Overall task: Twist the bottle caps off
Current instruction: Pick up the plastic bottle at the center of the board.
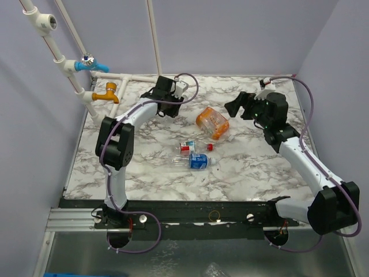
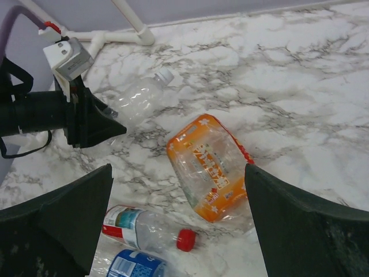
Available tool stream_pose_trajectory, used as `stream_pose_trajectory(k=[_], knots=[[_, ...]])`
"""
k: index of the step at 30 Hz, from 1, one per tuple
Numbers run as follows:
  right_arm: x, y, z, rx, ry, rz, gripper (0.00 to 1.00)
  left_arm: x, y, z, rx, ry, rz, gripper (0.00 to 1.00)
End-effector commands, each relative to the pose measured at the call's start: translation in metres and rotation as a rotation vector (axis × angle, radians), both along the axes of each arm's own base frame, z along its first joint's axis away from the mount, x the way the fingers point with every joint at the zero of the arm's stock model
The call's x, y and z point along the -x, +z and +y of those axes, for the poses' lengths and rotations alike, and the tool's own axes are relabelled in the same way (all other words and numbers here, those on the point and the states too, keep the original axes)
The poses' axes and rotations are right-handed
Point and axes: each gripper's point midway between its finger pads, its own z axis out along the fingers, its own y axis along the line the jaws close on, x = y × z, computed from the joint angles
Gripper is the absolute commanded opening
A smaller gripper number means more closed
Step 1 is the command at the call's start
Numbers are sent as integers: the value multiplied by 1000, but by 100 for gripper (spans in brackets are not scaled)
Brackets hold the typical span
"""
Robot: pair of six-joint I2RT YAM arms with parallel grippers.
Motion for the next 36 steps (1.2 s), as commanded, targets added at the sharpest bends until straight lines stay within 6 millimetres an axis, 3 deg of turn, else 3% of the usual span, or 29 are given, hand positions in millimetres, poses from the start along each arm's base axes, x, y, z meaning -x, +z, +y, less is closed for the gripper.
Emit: stream_pose_trajectory(k=[1, 4, 6, 11, 15, 19, 24, 28, 31, 34, 36], knots=[[-3, 32, 31, -34, 77, -30, 100, 33, 104, -22, 193, -119, -96, 17], [-3, 65, 48, -70, 128, -73, 100, 67, 151, -32, 303, -215, -136, 17], [2, 89, 59, -113, 171, -106, 100, 88, 171, -36, 356, -253, -131, 17], [24, 152, 86, -221, 290, -213, 100, 148, 197, -40, 452, -383, -115, 16], [42, 182, 99, -294, 342, -258, 100, 184, 206, -43, 442, -501, -181, 15], [42, 183, 106, -350, 356, -191, 100, 196, 225, -44, 467, -533, -262, 15], [27, 155, 110, -348, 297, -60, 96, 203, 246, -43, 500, -535, -330, 12], [27, 139, 116, -351, 275, 3, 94, 205, 253, -41, 511, -523, -368, 12], [34, 138, 127, -383, 310, 13, 91, 204, 254, -40, 523, -507, -382, 11], [38, 140, 138, -399, 335, 20, 83, 203, 252, -41, 528, -503, -381, 11], [39, 148, 143, -423, 353, 0, 72, 203, 251, -41, 531, -501, -381, 11]])
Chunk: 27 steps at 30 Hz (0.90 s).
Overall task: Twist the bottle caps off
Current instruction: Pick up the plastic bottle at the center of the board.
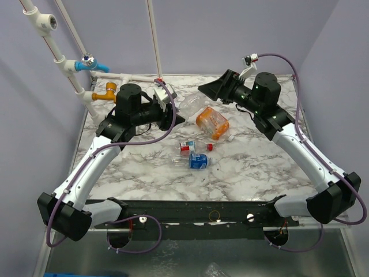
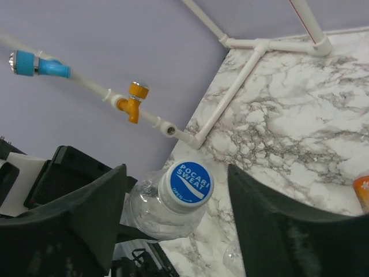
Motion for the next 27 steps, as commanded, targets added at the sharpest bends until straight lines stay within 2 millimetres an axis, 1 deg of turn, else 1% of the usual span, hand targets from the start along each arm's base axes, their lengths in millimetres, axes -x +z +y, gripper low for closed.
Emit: stream_pose_trajectory(k=[1, 3, 5, 6, 7, 8, 10, 12, 14, 18, 19, 21, 24, 25, 27], knots=[[5, 7, 14, -52, 35, 7, 65, 1, 4, -3, 32, -2, -12, 11], [6, 8, 19, -63, 53, 17, 50, -1, 4, -2, 36, 14, -14, 11], [7, 7, 23, -66, 65, 22, 38, -2, 4, -1, 39, 26, -12, 12], [8, 7, 25, -65, 68, 23, 32, -3, 5, -1, 46, 33, -9, 18], [8, 6, 25, -63, 66, 22, 26, -4, 4, -1, 53, 44, 5, 34], [8, 6, 26, -61, 67, 18, 22, -4, 4, -1, 61, 53, 20, 62], [9, 7, 27, -56, 69, 13, 15, -2, 4, -3, 79, 55, 50, 98], [11, 7, 28, -45, 70, 4, 10, 3, 2, -5, 86, 32, 63, 99], [13, 6, 32, -22, 68, -12, 7, 4, -2, -6, 94, 30, 90, 99], [21, 4, 43, 38, 62, -62, 5, 8, -10, -8, 111, 27, 151, 99], [24, -1, 46, 60, 63, -58, 5, 10, -10, -8, 111, 19, 154, 99], [28, -2, 50, 85, 59, -78, 4, 13, -10, -10, 116, 4, 161, 99], [36, 1, 57, 103, 64, -123, 2, 25, -9, -14, 134, -56, 198, 99], [39, 6, 61, 93, 69, -153, 1, 30, -8, -15, 141, -77, 210, 97], [45, 12, 66, 91, 80, -189, 1, 36, -9, -18, 150, -106, 242, 91]])
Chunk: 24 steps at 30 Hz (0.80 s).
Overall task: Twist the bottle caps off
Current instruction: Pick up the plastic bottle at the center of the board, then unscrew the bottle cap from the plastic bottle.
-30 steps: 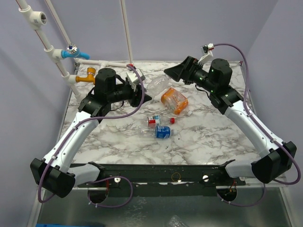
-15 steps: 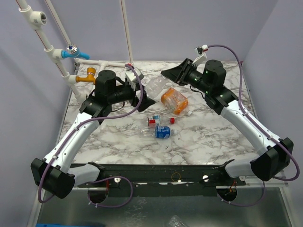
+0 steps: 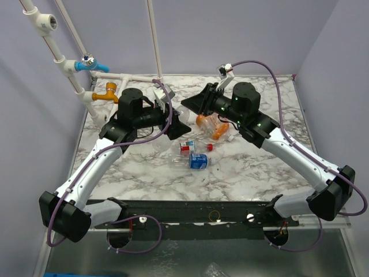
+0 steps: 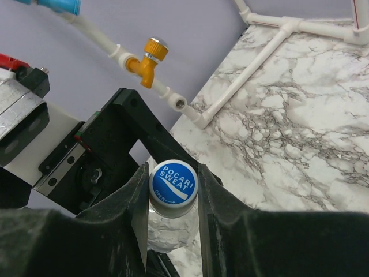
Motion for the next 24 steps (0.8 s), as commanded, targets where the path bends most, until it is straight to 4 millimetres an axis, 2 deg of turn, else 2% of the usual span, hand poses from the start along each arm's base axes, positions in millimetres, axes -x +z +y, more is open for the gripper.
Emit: stream_pose_trajectory(k=[1, 2, 5, 6, 9, 12, 15, 17, 20, 24], knots=[[5, 26, 4, -1, -23, -133, 1, 27, 7, -9, 61, -119, 60, 86], [6, 27, 5, -1, -24, -140, 1, 28, 7, -9, 62, -121, 64, 81], [7, 29, 7, 2, -32, -148, 1, 28, 5, -7, 62, -105, 73, 51], [7, 29, 6, 4, -39, -150, 1, 28, 5, -7, 64, -102, 75, 46], [5, 29, 7, 2, -51, -151, 1, 29, 5, -7, 68, -99, 88, 44], [6, 31, 9, -2, -40, -163, 1, 32, 8, -9, 77, -119, 95, 31], [11, 37, 10, -21, -12, -195, 1, 39, 20, -12, 107, -161, 107, 19], [22, 46, 14, -43, 46, -237, 0, 50, 31, -14, 136, -217, 124, 10], [44, 61, 20, -87, 164, -296, 1, 74, 51, -17, 184, -355, 153, 1], [89, 82, 24, -173, 381, -421, 1, 107, 84, -15, 264, -538, 167, 0]])
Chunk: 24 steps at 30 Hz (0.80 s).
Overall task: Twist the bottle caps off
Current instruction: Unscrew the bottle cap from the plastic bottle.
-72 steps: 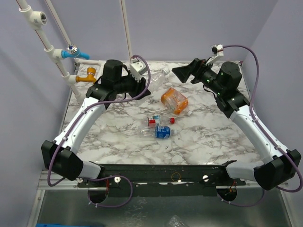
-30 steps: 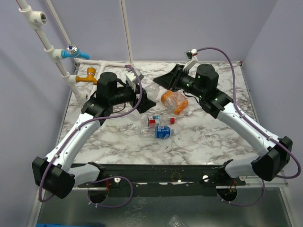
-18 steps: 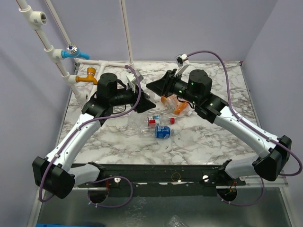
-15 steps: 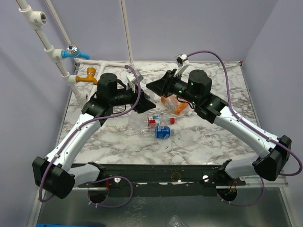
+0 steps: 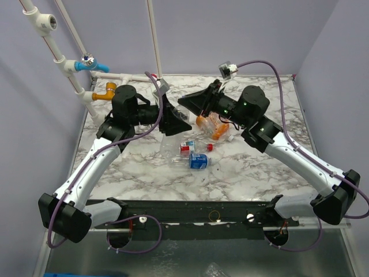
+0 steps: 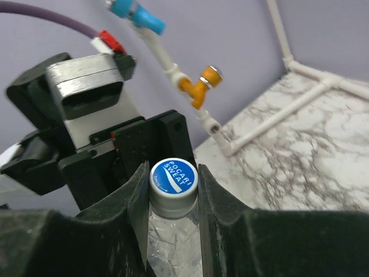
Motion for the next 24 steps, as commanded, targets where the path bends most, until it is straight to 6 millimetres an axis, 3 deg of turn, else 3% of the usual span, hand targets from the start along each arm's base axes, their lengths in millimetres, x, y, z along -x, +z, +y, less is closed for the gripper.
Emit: stream_pose_trajectory(k=[1, 7, 11, 14, 15, 16, 18, 21, 24], knots=[[73, 47, 9, -121, 351, -251, 1, 81, 59, -2, 144, -405, 25, 0], [130, 59, 0, -157, 626, -389, 1, 104, 74, 3, 144, -508, 6, 0], [140, 59, -4, -125, 673, -427, 1, 112, 76, 6, 142, -538, -5, 0], [128, 64, -6, -105, 575, -439, 1, 111, 73, 6, 144, -533, -26, 0], [114, 65, -6, -91, 488, -414, 23, 108, 72, 5, 146, -520, -38, 0], [96, 71, -8, -87, 378, -394, 54, 104, 71, 3, 149, -502, -59, 0], [68, 75, -17, -70, 201, -351, 83, 91, 67, -1, 143, -430, -102, 0], [50, 82, -29, -82, 66, -318, 100, 62, 53, -4, 86, -273, -168, 0], [38, 78, -26, -54, 17, -255, 100, 27, 40, -1, 2, -98, -243, 0]])
